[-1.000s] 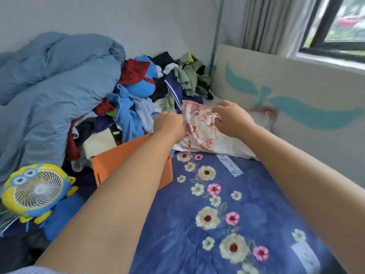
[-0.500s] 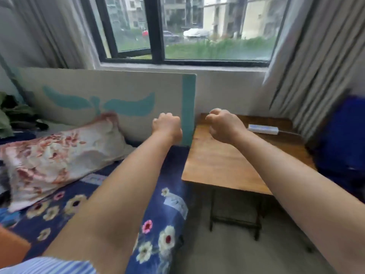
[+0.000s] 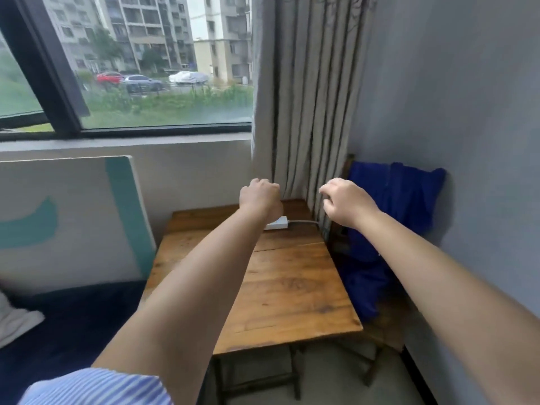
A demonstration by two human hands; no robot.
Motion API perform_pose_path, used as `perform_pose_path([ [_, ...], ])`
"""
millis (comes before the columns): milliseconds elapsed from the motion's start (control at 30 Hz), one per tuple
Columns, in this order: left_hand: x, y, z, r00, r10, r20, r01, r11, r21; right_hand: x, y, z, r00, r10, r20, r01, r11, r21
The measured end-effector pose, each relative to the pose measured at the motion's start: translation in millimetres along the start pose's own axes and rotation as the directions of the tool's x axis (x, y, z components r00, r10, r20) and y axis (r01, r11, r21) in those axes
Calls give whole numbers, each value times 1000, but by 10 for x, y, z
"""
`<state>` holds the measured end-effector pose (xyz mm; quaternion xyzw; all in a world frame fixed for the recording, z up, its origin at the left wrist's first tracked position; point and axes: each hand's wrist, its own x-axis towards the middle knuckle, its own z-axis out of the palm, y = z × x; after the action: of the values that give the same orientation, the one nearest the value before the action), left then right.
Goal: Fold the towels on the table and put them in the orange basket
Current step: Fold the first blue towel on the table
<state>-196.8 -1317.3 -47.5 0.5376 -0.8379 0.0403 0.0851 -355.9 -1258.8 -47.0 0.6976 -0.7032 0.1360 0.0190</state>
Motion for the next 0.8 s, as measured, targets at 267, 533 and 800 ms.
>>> perform_pose_path([
  [267,1177,687,359,994,103,48,-103,995,4,596,1335,84,982,187,-7,-187,982,40],
  [533,2532,1206,571,977,201,69,-198,979,-38,1387,2366,155,925,375,-62,-372,927,57],
  [800,3447,2001,1098,952,238,193,-195,957,-216,1712,3488,338,828,555,-86,-548,832,88],
])
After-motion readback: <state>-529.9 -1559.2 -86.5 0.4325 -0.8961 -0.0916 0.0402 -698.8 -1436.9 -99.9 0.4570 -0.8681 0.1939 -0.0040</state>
